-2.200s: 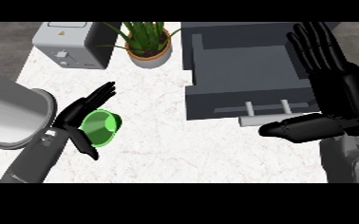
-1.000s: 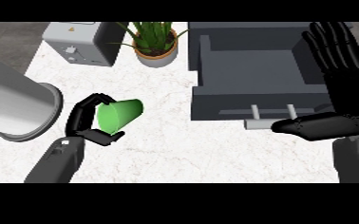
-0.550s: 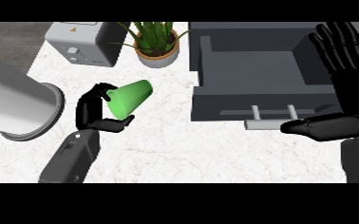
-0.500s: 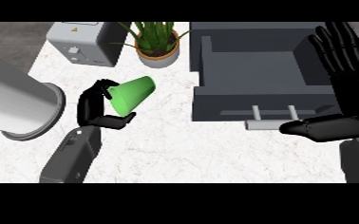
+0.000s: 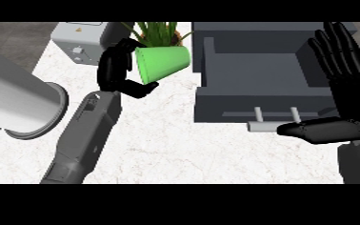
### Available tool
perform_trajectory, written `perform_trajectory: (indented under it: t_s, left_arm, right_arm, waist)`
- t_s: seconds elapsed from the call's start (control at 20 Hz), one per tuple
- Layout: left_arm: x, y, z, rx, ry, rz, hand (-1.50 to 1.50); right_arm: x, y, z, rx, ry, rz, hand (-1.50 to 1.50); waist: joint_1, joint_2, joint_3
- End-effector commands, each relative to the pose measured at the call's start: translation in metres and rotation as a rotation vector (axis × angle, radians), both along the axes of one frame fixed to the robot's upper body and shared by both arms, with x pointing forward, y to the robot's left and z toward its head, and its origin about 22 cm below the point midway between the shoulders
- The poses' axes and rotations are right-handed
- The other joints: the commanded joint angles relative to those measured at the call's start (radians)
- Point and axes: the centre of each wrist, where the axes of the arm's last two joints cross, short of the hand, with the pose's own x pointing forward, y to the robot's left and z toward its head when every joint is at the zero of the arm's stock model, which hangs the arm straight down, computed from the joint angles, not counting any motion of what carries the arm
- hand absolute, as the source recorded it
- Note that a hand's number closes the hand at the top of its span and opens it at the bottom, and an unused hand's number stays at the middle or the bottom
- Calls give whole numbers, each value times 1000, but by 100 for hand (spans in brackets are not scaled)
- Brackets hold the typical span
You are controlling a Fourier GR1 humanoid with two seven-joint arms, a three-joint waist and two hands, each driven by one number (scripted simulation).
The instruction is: Pick up the cup, place it into the drawer and close the drawer
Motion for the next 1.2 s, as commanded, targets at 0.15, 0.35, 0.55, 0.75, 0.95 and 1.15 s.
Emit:
perform_trajectory:
  t_s: [0.15, 0.35, 0.55, 0.75, 0.95, 1.15]
  left_arm:
    - [22, -69, 102, 52, -35, -63, 150]
    - [27, -93, 134, 83, -18, -59, 150]
    - [34, -129, 170, 134, 26, -5, 150]
    - [41, -149, 175, 199, 131, -4, 150]
    - [45, -157, 162, 269, 212, 38, 150]
    - [49, -159, 157, 348, 260, 76, 150]
  right_arm:
    - [10, -7, 7, 24, -11, -6, -150]
    - [5, -9, -5, 1, -14, -25, -150]
    - [-3, -18, -9, -2, -1, -28, -150]
    - [7, -4, -9, 4, -23, 23, -150]
    - [6, 4, -4, -5, -41, 35, -150]
    - [7, 4, 15, 17, -45, 42, -150]
  waist:
    - [0, 3, 0]
    - [-10, 6, 0]
    - [-31, 8, 0]
    - [-51, 15, 0]
    - [-78, 23, 1]
    - [-101, 28, 1]
